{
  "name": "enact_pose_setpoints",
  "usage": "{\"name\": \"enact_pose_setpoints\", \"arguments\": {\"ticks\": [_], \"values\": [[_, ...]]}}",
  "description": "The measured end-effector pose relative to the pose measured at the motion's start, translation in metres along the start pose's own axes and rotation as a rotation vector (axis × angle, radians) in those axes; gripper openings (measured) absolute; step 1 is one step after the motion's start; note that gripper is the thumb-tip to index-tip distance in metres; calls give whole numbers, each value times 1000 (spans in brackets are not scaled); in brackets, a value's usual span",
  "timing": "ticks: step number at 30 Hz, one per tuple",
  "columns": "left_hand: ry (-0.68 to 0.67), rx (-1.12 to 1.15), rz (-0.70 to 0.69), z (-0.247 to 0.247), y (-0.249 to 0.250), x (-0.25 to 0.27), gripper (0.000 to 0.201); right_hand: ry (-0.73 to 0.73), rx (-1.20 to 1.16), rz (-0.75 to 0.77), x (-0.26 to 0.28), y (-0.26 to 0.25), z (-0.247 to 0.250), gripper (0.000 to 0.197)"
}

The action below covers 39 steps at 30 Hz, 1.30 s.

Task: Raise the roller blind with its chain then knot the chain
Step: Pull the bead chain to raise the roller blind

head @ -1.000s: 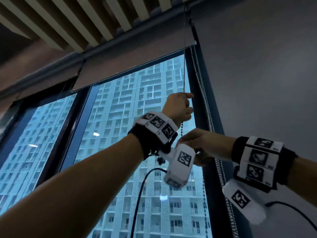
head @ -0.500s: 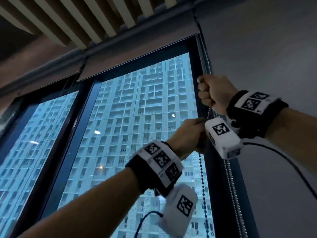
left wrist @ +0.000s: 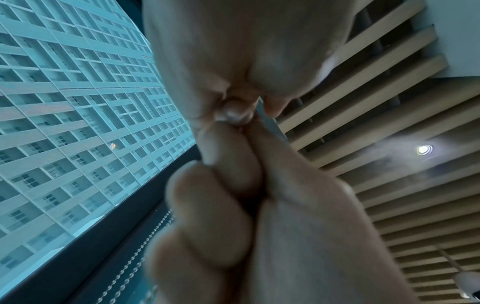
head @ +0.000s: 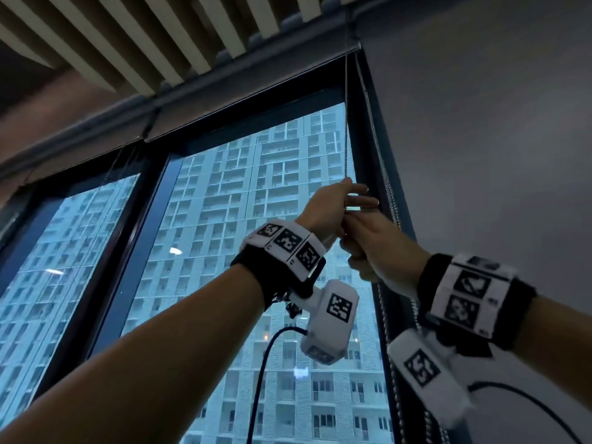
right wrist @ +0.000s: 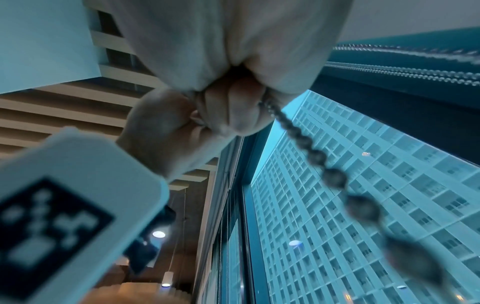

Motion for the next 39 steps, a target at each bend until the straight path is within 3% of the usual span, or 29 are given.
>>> {"name": "enact_pose_setpoints", "arguments": {"ticks": [12,24,29,31,33,36,37,39], "values": [[-48,-68,-35,6,-13,2,33,-115,-4,-57,19,11,-9,34],[-241,-112,68,-2,-8,24,26,-256,28,-120,30,9,-15,34],[-263,-100,105,-23,-40,27,26,-282,62,-223,61,27,-5,32],[-186,-95,110,-16,-55,30,27,-303,116,-246,67,41,-4,33],[-41,-23,96,8,-57,30,27,-167,244,-208,64,49,16,39],[95,9,84,43,-60,30,26,382,314,-171,64,72,93,22],[100,4,81,48,-62,32,26,486,327,-227,70,85,110,12],[79,-1,90,49,-75,37,28,467,344,-401,76,124,114,14]]}}
Point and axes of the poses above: each hand's wrist, its own x-axis away from the middle knuckle, its own z-axis out of the back of the hand, y = z × x, the point moved 9 cm from there along -x, towards the middle knuckle, and after that the axes turned 4 degrees about x, right-handed, at the moved point
